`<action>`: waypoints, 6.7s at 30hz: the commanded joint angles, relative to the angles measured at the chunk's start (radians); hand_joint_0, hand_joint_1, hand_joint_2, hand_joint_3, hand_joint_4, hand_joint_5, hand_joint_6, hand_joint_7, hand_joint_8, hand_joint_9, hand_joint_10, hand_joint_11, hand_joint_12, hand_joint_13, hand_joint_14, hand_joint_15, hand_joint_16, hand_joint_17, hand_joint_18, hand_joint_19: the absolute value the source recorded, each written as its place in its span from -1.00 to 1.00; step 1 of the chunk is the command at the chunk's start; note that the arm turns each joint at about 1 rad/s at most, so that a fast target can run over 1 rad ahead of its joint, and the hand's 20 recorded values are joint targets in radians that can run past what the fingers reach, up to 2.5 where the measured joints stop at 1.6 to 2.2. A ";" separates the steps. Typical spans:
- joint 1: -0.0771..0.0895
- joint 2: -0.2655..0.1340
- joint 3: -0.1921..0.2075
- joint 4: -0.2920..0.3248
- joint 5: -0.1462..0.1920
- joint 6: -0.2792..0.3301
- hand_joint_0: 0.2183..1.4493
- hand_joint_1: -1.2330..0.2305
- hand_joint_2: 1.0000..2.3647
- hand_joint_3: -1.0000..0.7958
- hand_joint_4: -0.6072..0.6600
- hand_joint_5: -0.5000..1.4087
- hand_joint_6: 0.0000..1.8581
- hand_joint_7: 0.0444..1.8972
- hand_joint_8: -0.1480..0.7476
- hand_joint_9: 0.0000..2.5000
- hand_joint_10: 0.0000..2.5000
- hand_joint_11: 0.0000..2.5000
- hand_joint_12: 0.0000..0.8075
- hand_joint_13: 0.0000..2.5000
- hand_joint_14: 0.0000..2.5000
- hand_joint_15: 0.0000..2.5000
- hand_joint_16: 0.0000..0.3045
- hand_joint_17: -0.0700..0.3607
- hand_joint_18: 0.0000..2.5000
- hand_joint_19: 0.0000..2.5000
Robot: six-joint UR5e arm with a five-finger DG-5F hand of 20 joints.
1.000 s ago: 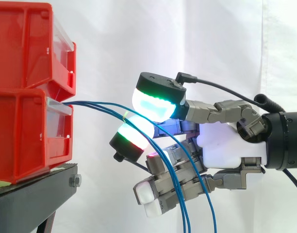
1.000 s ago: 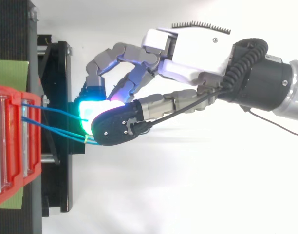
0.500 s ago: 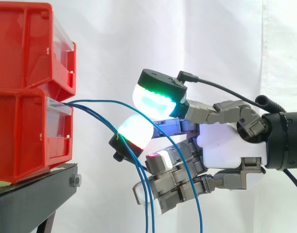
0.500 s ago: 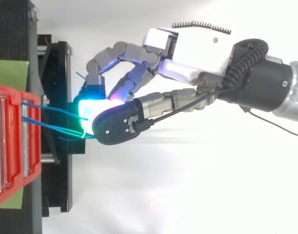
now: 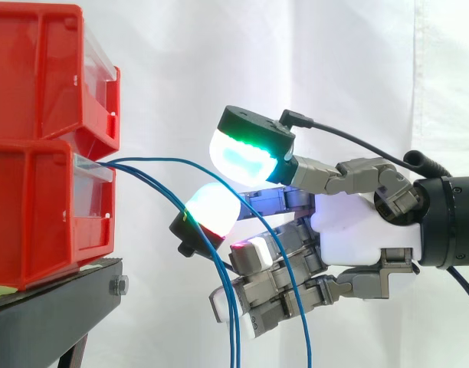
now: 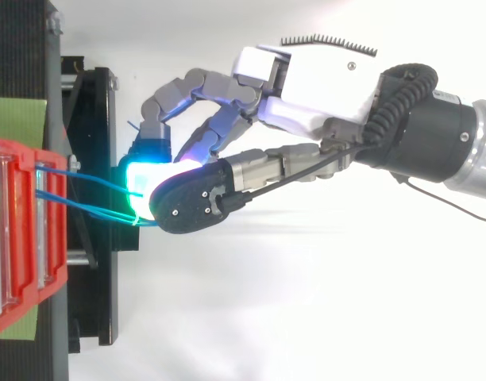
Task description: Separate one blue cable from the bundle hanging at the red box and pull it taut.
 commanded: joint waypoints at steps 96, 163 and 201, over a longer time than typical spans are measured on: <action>0.000 0.000 0.000 0.007 0.008 -0.001 -0.35 -0.27 -0.97 -0.10 -0.03 -0.65 0.01 0.14 -0.18 -0.11 -0.42 0.23 -0.25 -0.04 -0.98 0.06 -0.76 -0.29 -0.45 -0.55; -0.002 0.000 -0.146 0.048 0.008 -0.004 -0.30 -0.29 -0.97 -0.11 0.01 -0.65 0.00 0.06 -0.01 -0.63 1.00 -0.34 -0.18 -0.40 1.00 -0.11 -0.76 -0.29 -0.02 0.28; 0.012 0.204 -0.401 0.018 0.095 0.081 -0.30 -0.29 -0.97 -0.10 0.01 -0.64 0.00 0.08 -0.05 -0.60 1.00 -0.30 -0.22 -0.38 1.00 -0.08 -0.76 -0.30 -0.06 0.25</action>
